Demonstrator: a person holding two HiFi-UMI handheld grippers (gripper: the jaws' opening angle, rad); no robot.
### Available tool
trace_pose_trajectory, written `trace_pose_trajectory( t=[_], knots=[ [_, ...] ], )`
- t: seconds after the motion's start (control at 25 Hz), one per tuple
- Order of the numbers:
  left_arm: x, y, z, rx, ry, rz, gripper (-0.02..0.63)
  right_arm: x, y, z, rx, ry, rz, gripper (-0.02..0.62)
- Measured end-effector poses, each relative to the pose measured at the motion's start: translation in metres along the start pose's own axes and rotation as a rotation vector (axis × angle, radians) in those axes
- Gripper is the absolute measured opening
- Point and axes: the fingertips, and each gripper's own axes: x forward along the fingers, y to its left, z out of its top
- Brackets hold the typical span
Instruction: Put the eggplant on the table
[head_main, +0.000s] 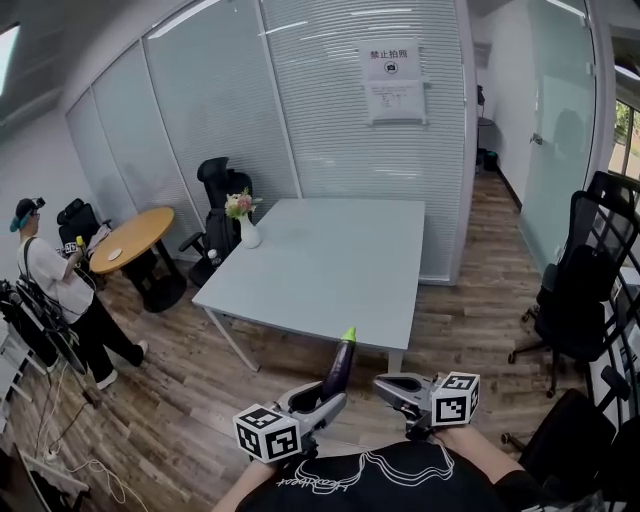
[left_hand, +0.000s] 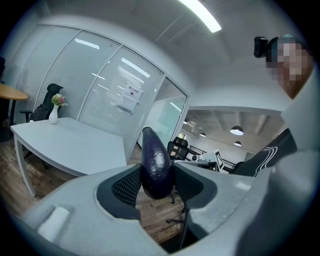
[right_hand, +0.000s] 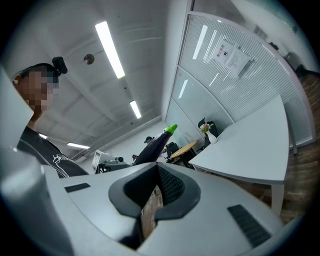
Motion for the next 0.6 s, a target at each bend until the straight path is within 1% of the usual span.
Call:
trace_pose_trajectory(
  t=[0.24,0.36,0.6],
  knots=[
    [0.008,0.01,-0.001,-0.011,0.004,0.026,0.209,0.0,-0.014,0.0,0.029,-0.014,0.011,0.008],
    [0.009,0.021,-0.003,-0.027,0.003,0.038,0.209,0.006,-0.025,-0.004,0.044,-0.002,0.01,0.008],
    [0.012,0.056,0.001,-0.055,-0.001,0.047,0.209,0.033,-0.046,-0.001,0.053,0.015,0.01,0.008]
  ],
)
